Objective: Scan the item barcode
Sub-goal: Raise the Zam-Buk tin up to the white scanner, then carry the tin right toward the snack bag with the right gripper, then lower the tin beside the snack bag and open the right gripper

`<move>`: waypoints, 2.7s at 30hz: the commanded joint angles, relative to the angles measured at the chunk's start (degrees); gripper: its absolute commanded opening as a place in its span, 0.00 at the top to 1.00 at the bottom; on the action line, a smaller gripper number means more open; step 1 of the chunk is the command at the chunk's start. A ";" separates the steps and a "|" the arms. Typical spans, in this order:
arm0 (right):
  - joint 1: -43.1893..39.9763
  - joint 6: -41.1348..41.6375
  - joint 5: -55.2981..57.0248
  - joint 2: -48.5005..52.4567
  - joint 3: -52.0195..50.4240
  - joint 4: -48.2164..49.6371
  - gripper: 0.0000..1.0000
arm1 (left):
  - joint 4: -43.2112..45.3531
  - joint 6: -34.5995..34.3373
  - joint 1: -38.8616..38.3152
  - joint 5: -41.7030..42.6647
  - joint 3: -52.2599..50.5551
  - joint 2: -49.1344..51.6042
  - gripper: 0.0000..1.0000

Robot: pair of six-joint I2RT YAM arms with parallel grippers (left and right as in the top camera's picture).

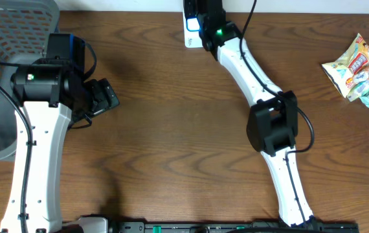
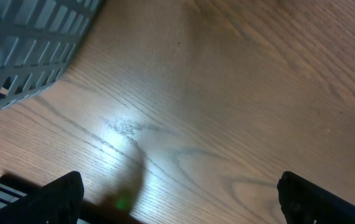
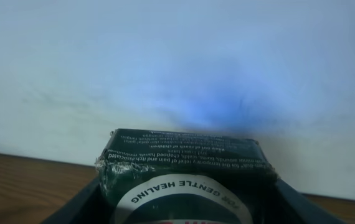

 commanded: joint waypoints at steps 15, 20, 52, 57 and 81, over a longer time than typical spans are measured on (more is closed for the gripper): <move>-0.48 -1.27 3.93 2.47 0.70 3.89 0.50 | -0.39 -0.52 0.04 -0.33 0.07 0.31 0.02; -1.88 0.11 6.12 -2.16 0.70 0.59 0.46 | -0.39 -0.52 0.04 -0.33 0.07 0.31 0.02; -42.97 6.10 0.11 -14.97 0.57 -58.75 0.18 | -0.39 -0.52 0.02 -0.33 0.07 0.31 0.02; -43.56 6.10 -6.95 -15.52 0.59 -61.42 0.01 | -0.39 -0.52 0.02 -0.33 0.07 0.31 0.02; -23.23 7.91 -14.47 -44.39 0.31 -89.81 0.09 | -0.39 -0.52 0.02 -0.33 0.07 0.31 0.02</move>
